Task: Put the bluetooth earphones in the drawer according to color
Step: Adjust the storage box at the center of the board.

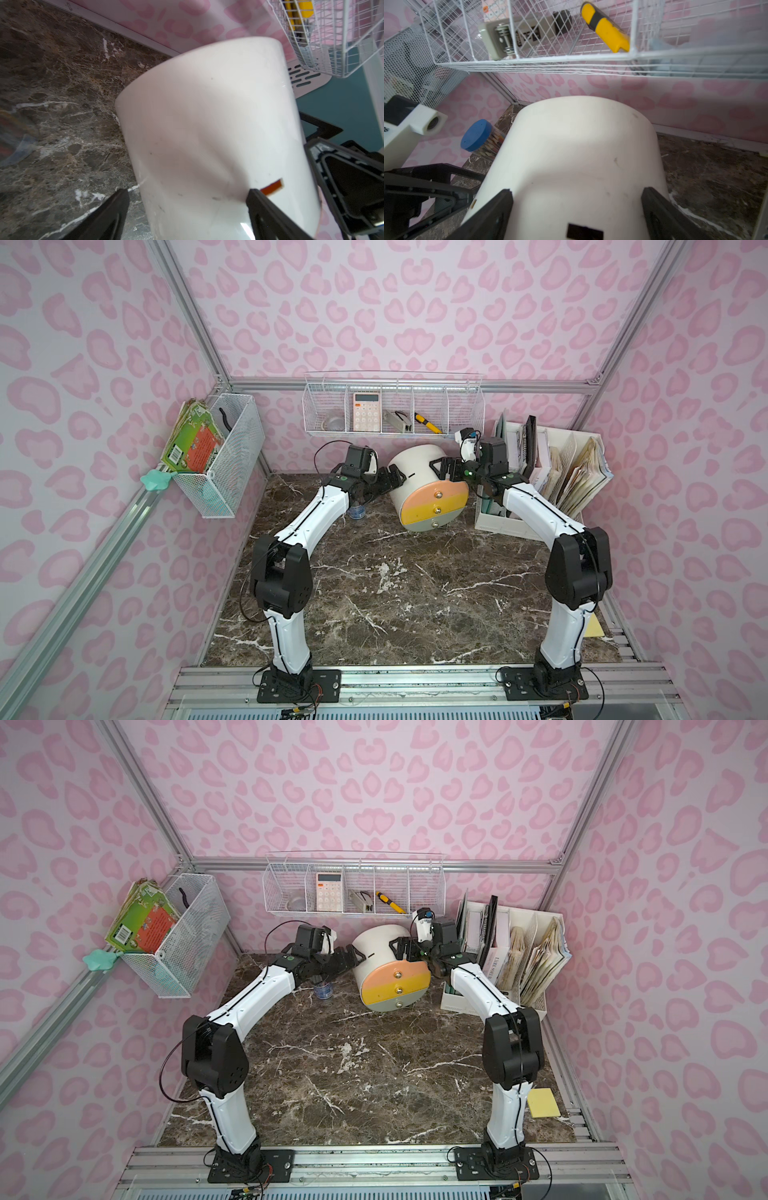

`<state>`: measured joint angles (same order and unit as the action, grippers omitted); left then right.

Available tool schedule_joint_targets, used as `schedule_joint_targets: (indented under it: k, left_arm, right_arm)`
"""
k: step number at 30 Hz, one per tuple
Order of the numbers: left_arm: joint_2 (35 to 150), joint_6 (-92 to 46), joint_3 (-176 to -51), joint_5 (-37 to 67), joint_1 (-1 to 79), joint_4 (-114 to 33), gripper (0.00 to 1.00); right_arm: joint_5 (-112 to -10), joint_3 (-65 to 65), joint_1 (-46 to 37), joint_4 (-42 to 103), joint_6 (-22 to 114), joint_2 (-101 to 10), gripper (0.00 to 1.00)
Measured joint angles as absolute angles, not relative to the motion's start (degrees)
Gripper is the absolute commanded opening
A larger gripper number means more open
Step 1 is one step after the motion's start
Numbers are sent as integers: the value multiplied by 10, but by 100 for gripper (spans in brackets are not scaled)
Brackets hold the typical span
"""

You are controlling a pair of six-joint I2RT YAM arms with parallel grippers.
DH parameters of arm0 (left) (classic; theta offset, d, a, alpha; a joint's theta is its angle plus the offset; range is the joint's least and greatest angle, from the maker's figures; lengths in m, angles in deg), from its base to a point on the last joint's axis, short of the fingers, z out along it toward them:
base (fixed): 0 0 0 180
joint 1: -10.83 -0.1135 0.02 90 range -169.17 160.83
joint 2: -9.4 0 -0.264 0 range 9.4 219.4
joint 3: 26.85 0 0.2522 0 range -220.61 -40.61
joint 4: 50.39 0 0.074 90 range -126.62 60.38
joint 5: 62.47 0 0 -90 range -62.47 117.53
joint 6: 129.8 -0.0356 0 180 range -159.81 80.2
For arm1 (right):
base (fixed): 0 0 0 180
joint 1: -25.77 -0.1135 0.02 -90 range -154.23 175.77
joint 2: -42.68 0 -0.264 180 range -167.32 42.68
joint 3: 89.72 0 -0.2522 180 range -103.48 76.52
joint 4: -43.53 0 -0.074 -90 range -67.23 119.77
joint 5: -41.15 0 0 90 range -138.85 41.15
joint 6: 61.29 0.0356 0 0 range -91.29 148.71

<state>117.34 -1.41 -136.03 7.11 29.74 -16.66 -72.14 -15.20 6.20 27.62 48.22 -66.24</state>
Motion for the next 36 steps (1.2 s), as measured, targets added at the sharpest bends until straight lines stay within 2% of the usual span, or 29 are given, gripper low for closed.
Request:
schedule_joint_targets:
  k: [13, 27, 32, 36]
  left_arm:
    - [1046, 7, -1217, 68, 328, -196, 91]
    - [882, 9, -1087, 102, 352, -134, 94]
    - [856, 9, -1088, 140, 342, -71, 95]
    - [853, 7, -1094, 156, 323, -40, 96]
  right_arm:
    - [-744, 48, 27, 363, 509, -514, 98]
    - [-754, 237, -41, 429, 557, -329, 98]
    - [-775, 241, 5, 363, 589, -304, 98]
    - [-783, 193, 64, 344, 591, -337, 97]
